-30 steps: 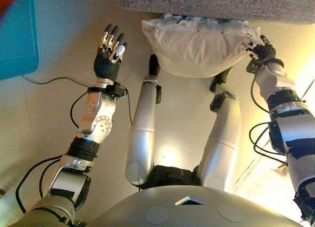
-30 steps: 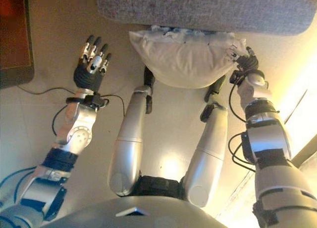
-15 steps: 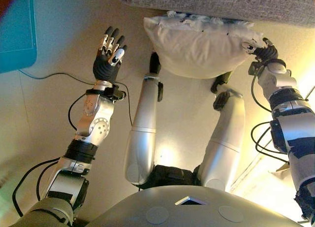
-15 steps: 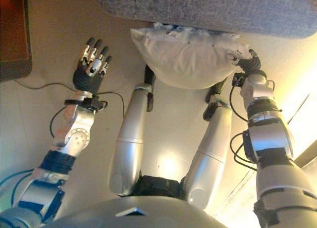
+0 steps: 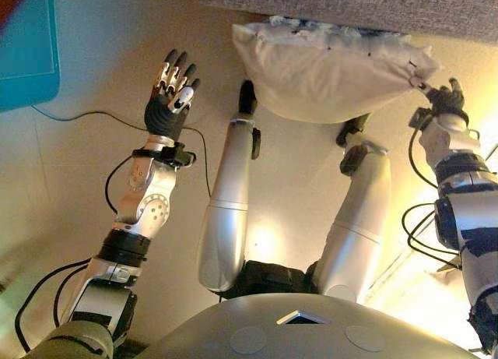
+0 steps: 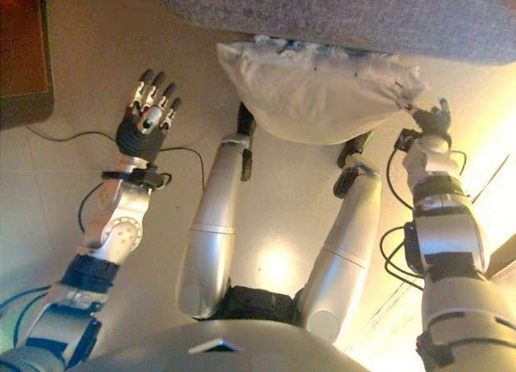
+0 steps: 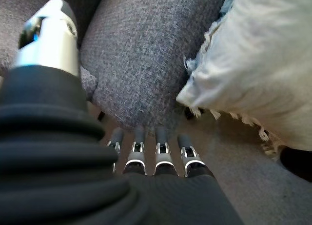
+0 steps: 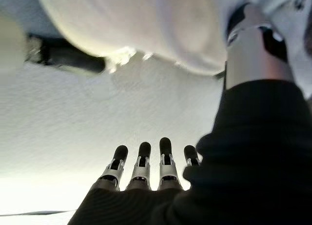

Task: Pick up the cushion and take it to the sofa

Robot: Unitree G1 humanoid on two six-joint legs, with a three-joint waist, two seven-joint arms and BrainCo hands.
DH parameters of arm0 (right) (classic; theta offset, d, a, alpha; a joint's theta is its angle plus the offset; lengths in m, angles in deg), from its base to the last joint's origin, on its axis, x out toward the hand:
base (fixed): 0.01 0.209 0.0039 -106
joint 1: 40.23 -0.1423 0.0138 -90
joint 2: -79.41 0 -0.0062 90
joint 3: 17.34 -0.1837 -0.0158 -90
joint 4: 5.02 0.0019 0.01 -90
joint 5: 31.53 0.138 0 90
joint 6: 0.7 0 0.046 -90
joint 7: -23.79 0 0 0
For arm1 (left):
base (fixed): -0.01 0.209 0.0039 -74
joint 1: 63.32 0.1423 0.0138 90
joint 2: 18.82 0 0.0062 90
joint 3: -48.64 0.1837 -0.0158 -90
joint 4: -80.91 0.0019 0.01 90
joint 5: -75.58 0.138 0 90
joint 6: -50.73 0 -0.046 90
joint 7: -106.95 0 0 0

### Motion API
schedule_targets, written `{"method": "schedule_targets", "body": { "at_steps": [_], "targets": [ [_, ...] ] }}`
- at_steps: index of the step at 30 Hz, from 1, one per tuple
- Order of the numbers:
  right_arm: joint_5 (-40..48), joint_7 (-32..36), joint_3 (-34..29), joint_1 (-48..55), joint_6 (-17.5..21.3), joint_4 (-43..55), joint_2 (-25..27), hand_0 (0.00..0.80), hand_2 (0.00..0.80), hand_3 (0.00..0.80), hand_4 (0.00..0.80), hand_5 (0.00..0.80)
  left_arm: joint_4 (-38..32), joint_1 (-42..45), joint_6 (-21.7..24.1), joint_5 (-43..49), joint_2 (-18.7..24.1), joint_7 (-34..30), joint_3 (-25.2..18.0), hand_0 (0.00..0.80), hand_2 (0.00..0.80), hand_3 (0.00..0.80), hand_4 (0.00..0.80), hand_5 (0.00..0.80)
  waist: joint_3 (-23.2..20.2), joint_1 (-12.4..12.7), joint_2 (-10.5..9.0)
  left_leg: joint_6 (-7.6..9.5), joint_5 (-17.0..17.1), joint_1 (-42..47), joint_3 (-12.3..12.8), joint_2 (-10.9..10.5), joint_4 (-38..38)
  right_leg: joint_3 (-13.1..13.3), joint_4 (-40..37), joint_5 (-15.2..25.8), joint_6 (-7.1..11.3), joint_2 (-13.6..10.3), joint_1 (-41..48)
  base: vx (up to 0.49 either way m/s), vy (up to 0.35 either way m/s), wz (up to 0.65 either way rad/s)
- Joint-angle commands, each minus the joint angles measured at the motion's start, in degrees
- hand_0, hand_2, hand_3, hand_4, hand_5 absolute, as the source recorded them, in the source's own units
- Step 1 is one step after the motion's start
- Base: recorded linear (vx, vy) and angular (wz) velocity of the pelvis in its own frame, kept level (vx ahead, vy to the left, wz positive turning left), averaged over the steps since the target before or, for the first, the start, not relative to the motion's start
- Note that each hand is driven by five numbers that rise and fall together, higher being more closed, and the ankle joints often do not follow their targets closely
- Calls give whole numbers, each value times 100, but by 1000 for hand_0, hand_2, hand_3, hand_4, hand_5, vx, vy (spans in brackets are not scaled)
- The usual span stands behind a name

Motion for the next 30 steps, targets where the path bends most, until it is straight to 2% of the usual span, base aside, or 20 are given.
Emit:
{"method": "schedule_targets", "body": {
  "at_steps": [1, 6, 11, 16, 20, 30],
  "targets": [
    [167, 134, -203, 689, 186, -179, 590, 0, 0, 0, 0, 0, -459, 382, 338, -72, 27, -161, -375, 0, 0, 0, 0, 0, -70, -104, 333, 556, 611, -272, 401, -162, -410, -388, 248, 355, -353, 284, 26, -8, -42, -6],
    [144, 597, -138, 817, 452, -129, 526, 0, 0, 0, 0, 0, -441, 415, 423, -80, 106, -158, -351, 0, 0, 0, 0, 0, -70, -110, 304, 585, 552, -300, 411, -171, -344, -394, 207, 386, -336, 291, 28, -23, -22, -6],
    [-258, 1017, 325, 479, 755, 60, 363, 0, 0, 0, 0, 0, -390, 292, 454, -47, 41, -144, -280, 0, 0, 0, 0, 0, -70, -74, 366, 564, 557, -341, 421, -184, -394, -379, 205, 331, -354, 262, -53, -37, 14, -3],
    [-386, 1043, 790, 37, 794, 462, 323, 0, 0, 0, 0, 0, -363, 170, 408, 28, -120, -50, -256, 0, 0, 0, 0, 0, -70, -60, 446, 531, 565, -377, 458, -211, -414, -347, 307, 203, -404, 250, -156, -20, 46, -1],
    [-441, 1086, 873, -155, 886, 668, 284, 0, 0, 0, 0, 0, -354, 152, 350, 6, -190, -57, -286, 0, 0, 0, 0, 0, -70, -50, 510, 521, 560, -424, 474, -250, -388, -335, 411, 116, -439, 252, -237, 3, 55, -2],
    [-857, 940, 1018, -575, 577, 472, 519, 0, 0, 0, 0, 0, -352, 83, 161, -88, -192, -167, -388, 0, 0, 0, 0, 0, -70, -9, 580, 538, 596, -530, 486, -259, -309, -314, 618, 85, -464, 230, -406, 19, 8, 4]
  ]
}}
